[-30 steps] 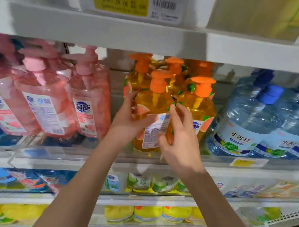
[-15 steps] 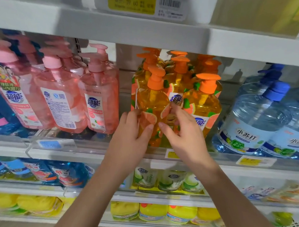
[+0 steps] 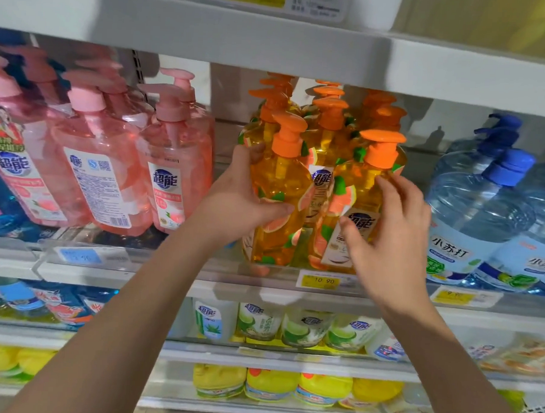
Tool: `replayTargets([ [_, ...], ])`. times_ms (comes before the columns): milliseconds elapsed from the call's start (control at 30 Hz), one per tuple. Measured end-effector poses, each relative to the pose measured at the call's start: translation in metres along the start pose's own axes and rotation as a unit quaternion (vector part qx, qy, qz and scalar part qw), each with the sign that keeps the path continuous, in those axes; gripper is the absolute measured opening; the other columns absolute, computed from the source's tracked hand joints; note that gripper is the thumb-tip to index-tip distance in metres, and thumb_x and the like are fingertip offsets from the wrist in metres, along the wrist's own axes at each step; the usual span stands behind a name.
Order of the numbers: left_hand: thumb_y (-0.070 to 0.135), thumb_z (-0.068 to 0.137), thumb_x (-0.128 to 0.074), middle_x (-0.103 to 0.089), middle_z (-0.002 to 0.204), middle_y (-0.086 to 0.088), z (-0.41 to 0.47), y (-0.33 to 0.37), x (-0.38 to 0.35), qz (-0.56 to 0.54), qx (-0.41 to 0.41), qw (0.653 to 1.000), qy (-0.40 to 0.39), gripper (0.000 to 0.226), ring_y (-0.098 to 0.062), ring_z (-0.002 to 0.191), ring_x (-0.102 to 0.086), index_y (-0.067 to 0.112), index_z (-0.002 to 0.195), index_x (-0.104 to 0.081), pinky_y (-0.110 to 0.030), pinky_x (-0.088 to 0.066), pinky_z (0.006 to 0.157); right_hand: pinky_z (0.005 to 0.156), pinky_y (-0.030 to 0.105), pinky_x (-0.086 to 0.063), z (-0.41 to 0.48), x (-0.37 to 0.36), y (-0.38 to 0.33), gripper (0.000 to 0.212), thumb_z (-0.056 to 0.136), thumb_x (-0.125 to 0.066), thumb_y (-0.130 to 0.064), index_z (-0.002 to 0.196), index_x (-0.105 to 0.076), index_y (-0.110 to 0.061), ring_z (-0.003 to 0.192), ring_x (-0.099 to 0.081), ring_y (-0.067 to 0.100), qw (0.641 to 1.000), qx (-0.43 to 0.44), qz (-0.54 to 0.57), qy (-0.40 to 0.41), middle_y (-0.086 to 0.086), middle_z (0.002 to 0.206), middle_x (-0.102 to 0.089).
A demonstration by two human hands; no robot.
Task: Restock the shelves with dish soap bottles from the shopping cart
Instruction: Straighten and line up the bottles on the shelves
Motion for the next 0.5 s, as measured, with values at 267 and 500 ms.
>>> replayTargets([
  [267,0.074,0.055,-0.063,-0.029,0.142,-0.013,-0.013,0.020,-0.010,0.225,-0.027,0.969,0.098,0.111,-0.035,0.127,-0.036,0.018,0.145,-0.029,-0.050,-0.040,0.099,0.114,0.040,-0.028,0.002,-0.014,0.020,0.078,0.079,-0.075,-0.015,0.145,-0.034,-0.015,0.141,-0.026,0.025,0.996,-0.028,0.048,-0.069,0.006,0.155,-0.021],
  [500,0.057,0.062,-0.078,-0.024,0.151,-0.010,-0.010,0.024,-0.017,0.292,0.010,0.950,0.108,0.112,-0.035,0.127,-0.034,0.015,0.148,-0.021,-0.043,-0.036,0.100,0.106,0.050,-0.039,0.012,-0.023,0.017,0.071,0.078,-0.072,-0.008,0.142,-0.040,-0.013,0.134,-0.036,0.030,0.992,0.007,0.078,-0.100,0.006,0.149,-0.028],
])
Point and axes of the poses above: each hand's wrist, its own z-axis towards the middle knuckle, its own x-axis out of the back of the hand, y = z × x, the point moved 9 cm from there along z, towards the middle knuckle
